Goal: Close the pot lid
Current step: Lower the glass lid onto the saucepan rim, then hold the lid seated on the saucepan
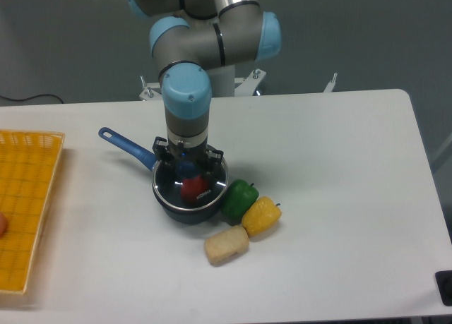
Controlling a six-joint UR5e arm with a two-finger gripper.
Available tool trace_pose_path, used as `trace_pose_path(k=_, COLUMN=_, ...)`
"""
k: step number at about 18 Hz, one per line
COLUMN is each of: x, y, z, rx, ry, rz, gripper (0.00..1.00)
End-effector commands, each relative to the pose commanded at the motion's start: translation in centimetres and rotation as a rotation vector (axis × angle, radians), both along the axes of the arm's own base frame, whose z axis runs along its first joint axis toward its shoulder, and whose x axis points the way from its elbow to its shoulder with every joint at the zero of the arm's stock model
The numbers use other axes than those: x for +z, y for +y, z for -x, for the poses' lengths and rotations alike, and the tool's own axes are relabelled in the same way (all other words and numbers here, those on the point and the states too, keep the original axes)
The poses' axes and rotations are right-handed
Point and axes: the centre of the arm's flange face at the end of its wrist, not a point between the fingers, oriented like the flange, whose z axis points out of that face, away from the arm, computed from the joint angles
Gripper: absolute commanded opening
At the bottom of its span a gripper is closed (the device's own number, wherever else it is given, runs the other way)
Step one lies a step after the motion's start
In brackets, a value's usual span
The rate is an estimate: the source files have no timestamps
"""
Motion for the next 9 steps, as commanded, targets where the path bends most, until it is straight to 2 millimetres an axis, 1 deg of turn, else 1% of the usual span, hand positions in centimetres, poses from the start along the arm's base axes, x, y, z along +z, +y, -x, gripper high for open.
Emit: trace_pose_path(k=9, x=-0.41, y=0.08, z=-0.05, rx=0.000, ry=-0.005, rz=0.006, gripper=0.63)
